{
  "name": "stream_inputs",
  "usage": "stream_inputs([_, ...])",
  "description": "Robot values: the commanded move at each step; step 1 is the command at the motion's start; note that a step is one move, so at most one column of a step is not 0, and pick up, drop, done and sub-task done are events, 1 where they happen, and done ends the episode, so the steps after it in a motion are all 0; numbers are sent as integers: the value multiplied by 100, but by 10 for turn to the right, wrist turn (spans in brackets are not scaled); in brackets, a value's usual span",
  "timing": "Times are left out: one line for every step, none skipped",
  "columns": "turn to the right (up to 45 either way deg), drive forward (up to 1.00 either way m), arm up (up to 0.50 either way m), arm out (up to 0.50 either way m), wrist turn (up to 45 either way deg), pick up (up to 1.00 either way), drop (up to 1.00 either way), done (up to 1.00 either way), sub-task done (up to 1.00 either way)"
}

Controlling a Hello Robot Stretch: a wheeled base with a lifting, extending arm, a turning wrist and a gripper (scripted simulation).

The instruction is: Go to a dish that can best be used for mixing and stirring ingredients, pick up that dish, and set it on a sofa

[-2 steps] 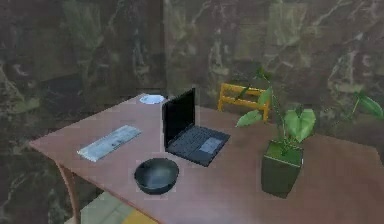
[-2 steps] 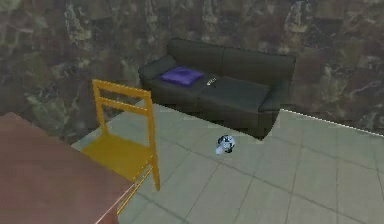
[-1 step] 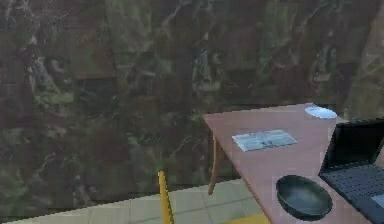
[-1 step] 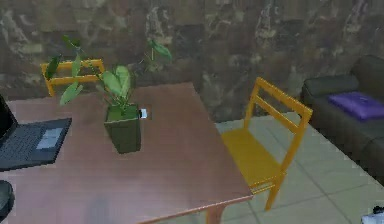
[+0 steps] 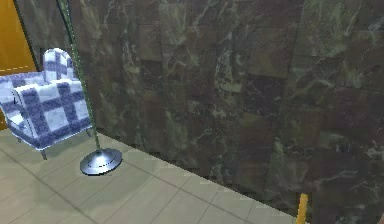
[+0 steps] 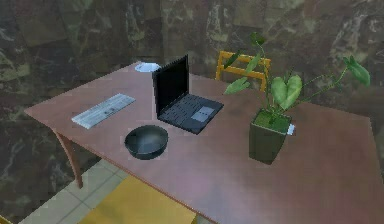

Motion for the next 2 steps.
stream_inputs([-90,0,0,0,0,0,0,0,0])
stream_inputs([0,0,50,0,0,0,0,0,0])
